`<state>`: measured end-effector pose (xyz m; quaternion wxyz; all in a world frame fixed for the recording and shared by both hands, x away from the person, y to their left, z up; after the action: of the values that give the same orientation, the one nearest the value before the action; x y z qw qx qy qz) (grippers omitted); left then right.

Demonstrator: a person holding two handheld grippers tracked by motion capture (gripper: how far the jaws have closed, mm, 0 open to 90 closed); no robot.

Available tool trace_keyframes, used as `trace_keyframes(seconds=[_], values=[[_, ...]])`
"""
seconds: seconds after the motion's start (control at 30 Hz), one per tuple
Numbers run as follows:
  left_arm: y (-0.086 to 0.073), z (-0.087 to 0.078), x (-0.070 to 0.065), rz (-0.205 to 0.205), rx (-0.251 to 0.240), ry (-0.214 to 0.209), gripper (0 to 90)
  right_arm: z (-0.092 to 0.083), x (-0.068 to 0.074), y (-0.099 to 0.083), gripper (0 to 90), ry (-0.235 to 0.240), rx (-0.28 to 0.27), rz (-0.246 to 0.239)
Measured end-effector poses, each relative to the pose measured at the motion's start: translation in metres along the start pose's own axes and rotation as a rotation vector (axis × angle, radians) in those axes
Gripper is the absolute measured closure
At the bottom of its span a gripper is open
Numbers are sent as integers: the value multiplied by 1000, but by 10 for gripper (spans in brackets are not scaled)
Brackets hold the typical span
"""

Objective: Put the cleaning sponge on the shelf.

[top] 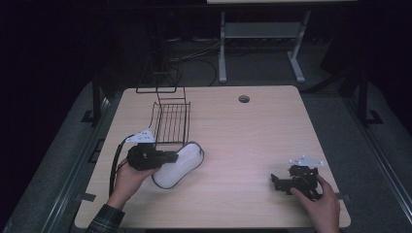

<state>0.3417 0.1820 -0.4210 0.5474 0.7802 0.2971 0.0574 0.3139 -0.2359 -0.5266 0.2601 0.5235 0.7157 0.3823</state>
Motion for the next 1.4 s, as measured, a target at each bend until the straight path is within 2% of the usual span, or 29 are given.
trace_keyframes(seconds=[0.13, 0.67, 0.9, 1.17, 1.4], values=[[4, 0, 5, -1, -14, 4, 812, 0, 0, 0, 0, 0, 0, 0], [17, -11, 37, -16, -26, 75, 811, 0, 0, 0, 0, 0, 0, 0], [23, -16, 55, -17, -28, 106, 811, 0, 0, 0, 0, 0, 0, 0], [28, -21, 75, -48, -46, 134, 812, 0, 0, 0, 0, 0, 0, 0], [34, -22, 90, -51, -50, 162, 811, 0, 0, 0, 0, 0, 0, 0]])
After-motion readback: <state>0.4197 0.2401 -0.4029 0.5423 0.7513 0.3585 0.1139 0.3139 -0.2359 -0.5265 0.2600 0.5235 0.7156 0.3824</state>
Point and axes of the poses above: each handheld gripper's, and its own axes: z roughly forward along the jaws, y roughly out of its top, x roughly to its left, the point moved 6 cm from there along z, roughly forward along the jaws, and after that the axes turned 11 degrees about -x, right-handed, at the moved point
